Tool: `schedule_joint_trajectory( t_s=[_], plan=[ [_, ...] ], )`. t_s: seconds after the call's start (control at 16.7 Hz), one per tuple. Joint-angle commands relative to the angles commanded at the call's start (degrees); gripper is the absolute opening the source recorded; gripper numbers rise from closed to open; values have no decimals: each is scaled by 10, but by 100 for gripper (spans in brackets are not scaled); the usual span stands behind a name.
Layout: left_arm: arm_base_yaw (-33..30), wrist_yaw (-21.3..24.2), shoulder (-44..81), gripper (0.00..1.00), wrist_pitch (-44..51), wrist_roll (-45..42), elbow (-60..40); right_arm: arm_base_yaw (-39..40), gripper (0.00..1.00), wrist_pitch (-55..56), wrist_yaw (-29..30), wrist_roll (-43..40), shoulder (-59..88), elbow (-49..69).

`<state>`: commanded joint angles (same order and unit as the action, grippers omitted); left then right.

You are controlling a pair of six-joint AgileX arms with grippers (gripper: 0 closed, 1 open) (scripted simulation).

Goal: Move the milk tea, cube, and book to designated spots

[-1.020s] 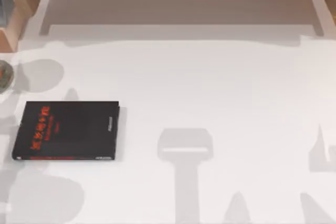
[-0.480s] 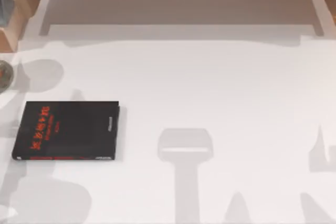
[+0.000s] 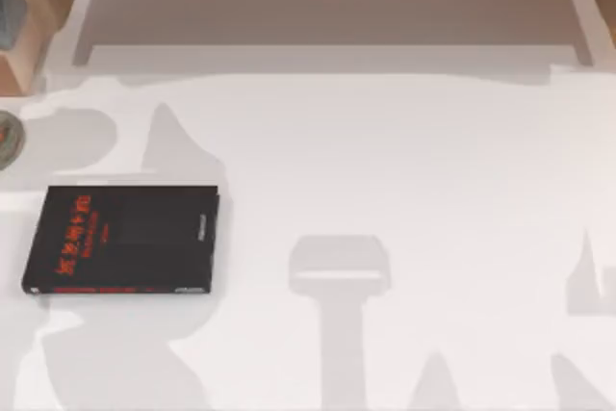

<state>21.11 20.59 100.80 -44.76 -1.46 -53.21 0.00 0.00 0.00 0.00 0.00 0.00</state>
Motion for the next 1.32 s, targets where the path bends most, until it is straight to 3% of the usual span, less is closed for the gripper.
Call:
schedule_joint_trajectory(
  t_s=[0.42,0.78,1.02,1.32],
  plan=[
    [37,-83,41,100,491,-32,-261,0,100,0,0,0,0,0],
    [80,-158,82,100,892,-68,-378,0,100,0,0,0,0,0],
    [93,-190,101,100,1060,-89,-390,0,100,0,0,0,0,0],
    [100,-205,111,100,1135,-101,-373,0,100,0,0,0,0,0]
  ],
)
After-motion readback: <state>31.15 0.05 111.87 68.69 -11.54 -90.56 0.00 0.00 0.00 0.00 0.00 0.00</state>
